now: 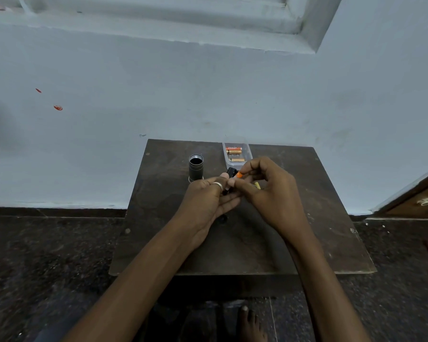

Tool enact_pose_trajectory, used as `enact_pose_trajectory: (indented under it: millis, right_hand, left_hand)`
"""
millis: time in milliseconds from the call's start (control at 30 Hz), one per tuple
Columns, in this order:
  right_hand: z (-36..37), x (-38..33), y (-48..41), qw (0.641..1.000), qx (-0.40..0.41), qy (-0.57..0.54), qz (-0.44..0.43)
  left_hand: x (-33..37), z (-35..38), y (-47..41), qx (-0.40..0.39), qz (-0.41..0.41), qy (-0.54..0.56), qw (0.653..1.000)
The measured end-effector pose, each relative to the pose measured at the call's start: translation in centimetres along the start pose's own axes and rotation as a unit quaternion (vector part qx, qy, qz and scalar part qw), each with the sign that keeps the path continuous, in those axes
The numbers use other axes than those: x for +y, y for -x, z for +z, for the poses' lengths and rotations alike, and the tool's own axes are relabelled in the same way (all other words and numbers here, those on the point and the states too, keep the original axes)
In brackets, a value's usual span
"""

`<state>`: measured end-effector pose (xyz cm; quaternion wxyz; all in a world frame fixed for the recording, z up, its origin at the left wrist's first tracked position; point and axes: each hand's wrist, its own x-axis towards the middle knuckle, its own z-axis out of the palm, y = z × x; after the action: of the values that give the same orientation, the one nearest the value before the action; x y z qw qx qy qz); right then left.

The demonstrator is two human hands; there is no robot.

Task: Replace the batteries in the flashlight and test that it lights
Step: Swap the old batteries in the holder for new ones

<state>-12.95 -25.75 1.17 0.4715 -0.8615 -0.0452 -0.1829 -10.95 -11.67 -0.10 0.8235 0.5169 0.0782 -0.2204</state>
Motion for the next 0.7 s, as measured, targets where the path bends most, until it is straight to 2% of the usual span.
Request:
enact_pose_trajectory:
  millis: [100, 167, 233, 300, 367, 467, 567, 700]
  right_hand:
    - [0.1, -0.6, -0.3, 0.992, 0.018, -0.101, 0.077]
    - [-0.3, -0.8, -0.5, 0.971, 0.054, -0.186, 0.141]
    - [-1.3, -0.4, -0.7, 0.955, 0.096, -0.218, 0.175]
    - [-2.2, 0.7, -0.7, 0.962, 0.122, -0.153, 0.188]
    - [-2.8, 2.4, -0.5, 0.975, 0.123, -0.003, 0.184]
    - [-3.1, 4.4, 0.1, 0.965, 0.098, 0.170, 0.173]
    - [-2.8, 5.3, 0.5, 0.955, 0.076, 0.235, 0.163]
    - [-2.1, 5.5, 0.6, 0.953, 0.052, 0.261, 0.147]
  left_hand:
    - [0.0, 0.5, 0.2, -0.008, -0.007, 0.002, 1.000]
    - [0.2, 0.6, 0.2, 0.010, -0.018, 0.010, 1.000]
    - [0.4, 0.6, 0.2, 0.019, -0.030, 0.015, 0.999]
    - [0.5, 0.5, 0.4, 0.016, -0.038, 0.012, 0.999]
    - [0.6, 0.5, 0.5, 0.012, -0.045, 0.008, 0.999]
    - [0.6, 0.7, 0.7, 0.007, -0.047, 0.004, 0.999]
    - [0.5, 1.0, 0.8, 0.001, -0.050, 0.005, 0.999]
    - [0.4, 1.1, 0.8, -0.001, -0.056, 0.001, 0.998]
